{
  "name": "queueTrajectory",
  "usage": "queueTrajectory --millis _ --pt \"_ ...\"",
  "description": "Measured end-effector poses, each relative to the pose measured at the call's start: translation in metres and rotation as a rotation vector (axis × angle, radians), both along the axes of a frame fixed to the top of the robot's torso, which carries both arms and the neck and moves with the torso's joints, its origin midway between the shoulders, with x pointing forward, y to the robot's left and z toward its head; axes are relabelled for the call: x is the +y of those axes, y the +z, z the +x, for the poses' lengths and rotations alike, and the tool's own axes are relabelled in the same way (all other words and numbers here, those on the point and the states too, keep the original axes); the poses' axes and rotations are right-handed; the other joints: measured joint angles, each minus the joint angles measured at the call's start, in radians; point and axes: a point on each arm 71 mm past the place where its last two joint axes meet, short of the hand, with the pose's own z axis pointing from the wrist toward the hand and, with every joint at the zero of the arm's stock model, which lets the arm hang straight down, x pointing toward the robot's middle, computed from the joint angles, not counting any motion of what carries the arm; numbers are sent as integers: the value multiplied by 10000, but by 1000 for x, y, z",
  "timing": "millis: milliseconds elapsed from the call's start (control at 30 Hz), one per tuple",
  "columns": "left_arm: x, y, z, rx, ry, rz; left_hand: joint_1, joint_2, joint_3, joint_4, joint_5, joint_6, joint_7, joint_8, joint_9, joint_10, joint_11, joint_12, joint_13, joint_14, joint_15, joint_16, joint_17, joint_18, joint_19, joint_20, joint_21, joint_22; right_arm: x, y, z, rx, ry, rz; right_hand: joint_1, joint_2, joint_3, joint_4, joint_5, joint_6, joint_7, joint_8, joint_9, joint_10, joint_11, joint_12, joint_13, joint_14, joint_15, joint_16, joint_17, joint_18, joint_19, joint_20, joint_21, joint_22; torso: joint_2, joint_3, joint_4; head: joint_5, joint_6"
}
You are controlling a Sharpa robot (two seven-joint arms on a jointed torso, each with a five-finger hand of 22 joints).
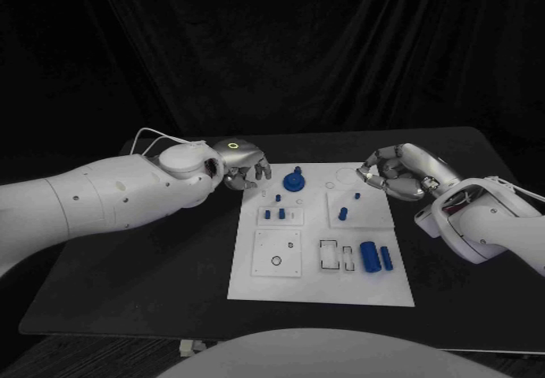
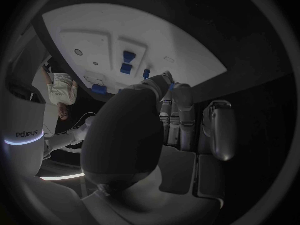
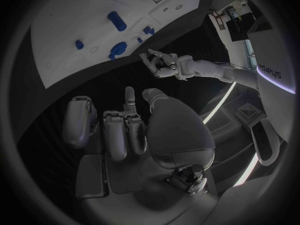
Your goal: Assemble the parts on the task board
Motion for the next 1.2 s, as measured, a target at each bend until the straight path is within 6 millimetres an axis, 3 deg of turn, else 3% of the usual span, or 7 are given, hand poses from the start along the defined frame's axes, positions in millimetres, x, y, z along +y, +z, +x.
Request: queueTrajectory --millis 233,367,500,667,800,1100,1200 --pt "32 38 1 -658 433 -186 -20 -101 329 53 0 195 55 44 -67 -471 34 -154 -104 -1053 109 -920 -1095 251 -315 154 -1089 0 -2 31 9 -751 60 -22 943 -395 258 -106 -414 389 -102 -269 -271 -2570 -195 -3917 -2208 4 -254 -1514 0 383 -398 -185 -1255 -1 -11 -8 0 -38 0" --pt "42 53 -3 -1152 389 -1174 -1274 10 287 776 236 883 576 394 -61 -636 81 567 274 -4336 556 -1164 -1036 460 -7357 907 -8125 -153 -3 45 17 -1332 155 -389 1531 -709 473 -56 -1283 930 -111 -949 -618 -3938 -183 -7971 -5753 4 -254 -2092 0 382 -372 -236 -1830 8 -11 -9 0 -59 0" --pt "44 63 -6 -1248 38 -2814 -2277 355 76 905 622 1060 872 377 -124 -1830 336 697 366 -7295 947 -2173 -1543 456 -8654 1140 -10354 -424 -6 49 26 -2016 294 -1193 2165 -1004 1256 3 -3498 1414 35 -1614 -877 -3757 -33 -11086 -8128 14 -101 -2450 -227 383 -366 -115 -2221 7 -11 -8 0 -136 0" --pt "44 64 -11 -262 -295 -5237 -2317 819 -1974 945 1203 -23 1158 -40 -594 -4557 643 -136 -490 -10463 1394 -4924 -3669 308 -10736 1633 -12126 -1399 -6 49 35 -2665 578 -2279 2491 -1469 1626 -34 -4342 1460 138 -2501 -1178 -5184 676 -13488 -9754 -161 448 -2908 -608 381 -601 318 -2805 7 -11 -9 6 -313 0" --pt "46 55 -16 1408 -206 -7641 -2782 1820 -4113 966 2047 -2645 662 -159 -1392 -8261 -18 -1220 -1660 -13074 1267 -8582 -6214 310 -13566 2085 -12882 -5734 -4 45 43 -2868 853 -3146 2478 -1596 1290 -3 -4971 939 55 -3267 -1458 -5599 773 -13731 -10161 -530 342 -3381 -1022 614 -1048 355 -3650 6 -10 -24 12 -505 31" --pt "49 24 -38 5633 501 -12041 -3810 2358 -5487 1003 738 -5784 309 -398 -2125 -10020 -375 -1386 -2200 -13483 1478 -9719 -6913 710 -13934 2359 -12899 -7591 1 26 49 -2243 1313 -4407 2545 -1644 1037 -70 -2993 1200 -16 -3796 -1586 -5753 678 -13250 -10516 -17 197 -996 6 52 539 177 434 5 31 -79 55 -874 551" --pt "46 19 -46 6606 486 -12898 -4196 2362 -5594 1001 279 -5918 268 -445 -2137 -10088 -400 -1327 -2217 -13483 1478 -9719 -6925 709 -13934 2359 -12899 -7766 0 16 49 -1865 1362 -4693 2565 -1668 1009 -42 -3681 1234 -51 -3933 -1586 -5753 678 -13076 -10632 -17 197 -980 8 51 539 177 555 5 48 -97 77 -996 695"
